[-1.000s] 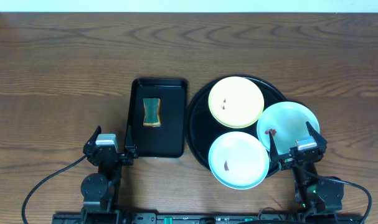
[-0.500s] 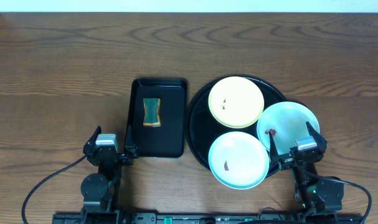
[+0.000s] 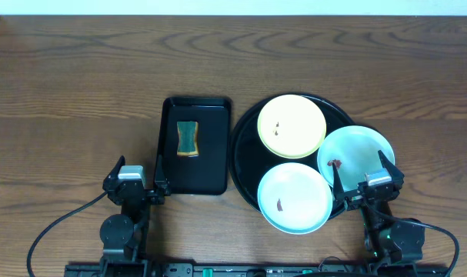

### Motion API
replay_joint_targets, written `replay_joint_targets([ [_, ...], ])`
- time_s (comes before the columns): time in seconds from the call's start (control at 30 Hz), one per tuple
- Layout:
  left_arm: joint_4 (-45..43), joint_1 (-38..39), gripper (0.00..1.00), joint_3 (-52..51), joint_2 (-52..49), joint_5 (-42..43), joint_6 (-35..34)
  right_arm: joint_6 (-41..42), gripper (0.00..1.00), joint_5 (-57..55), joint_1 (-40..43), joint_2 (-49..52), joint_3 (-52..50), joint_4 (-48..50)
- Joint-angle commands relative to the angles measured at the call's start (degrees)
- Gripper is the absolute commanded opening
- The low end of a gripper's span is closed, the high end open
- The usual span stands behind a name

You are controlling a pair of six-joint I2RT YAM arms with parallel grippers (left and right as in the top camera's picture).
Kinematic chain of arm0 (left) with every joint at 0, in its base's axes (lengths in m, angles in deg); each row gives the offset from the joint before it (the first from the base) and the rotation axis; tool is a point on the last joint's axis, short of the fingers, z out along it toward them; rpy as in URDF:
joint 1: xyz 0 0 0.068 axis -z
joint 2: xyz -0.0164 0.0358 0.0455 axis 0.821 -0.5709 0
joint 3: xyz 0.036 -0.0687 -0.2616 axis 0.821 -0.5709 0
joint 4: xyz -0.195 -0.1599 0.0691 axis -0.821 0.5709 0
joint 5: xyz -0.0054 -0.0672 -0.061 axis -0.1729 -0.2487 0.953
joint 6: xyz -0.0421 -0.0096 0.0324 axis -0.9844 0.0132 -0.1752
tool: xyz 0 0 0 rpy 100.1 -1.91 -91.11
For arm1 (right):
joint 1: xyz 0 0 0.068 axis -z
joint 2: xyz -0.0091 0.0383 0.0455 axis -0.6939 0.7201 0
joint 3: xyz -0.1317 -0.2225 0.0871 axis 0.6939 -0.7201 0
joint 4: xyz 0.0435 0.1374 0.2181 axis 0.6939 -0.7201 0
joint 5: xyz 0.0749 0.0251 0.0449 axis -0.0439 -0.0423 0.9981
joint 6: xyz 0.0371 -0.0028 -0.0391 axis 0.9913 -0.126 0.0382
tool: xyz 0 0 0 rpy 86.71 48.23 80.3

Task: Clean dirty plates on tray and stack at the side

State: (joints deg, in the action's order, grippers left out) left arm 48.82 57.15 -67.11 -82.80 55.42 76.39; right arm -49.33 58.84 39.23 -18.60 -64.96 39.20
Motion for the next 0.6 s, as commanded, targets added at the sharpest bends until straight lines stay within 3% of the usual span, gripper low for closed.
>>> replay_joint_targets([
  [0.0,2.7,-0.3,0.83,-0.8,0.4,-0.8,0.5,0.9,0.99,0.2,0.5,-0.3,-0.1,-0.2],
  [0.57,2.7,-0.3,0.83,-0.8,0.4,-0.8,0.5,0.9,0.99,1.6,0.5,-0.3,-0.1,-0.1],
])
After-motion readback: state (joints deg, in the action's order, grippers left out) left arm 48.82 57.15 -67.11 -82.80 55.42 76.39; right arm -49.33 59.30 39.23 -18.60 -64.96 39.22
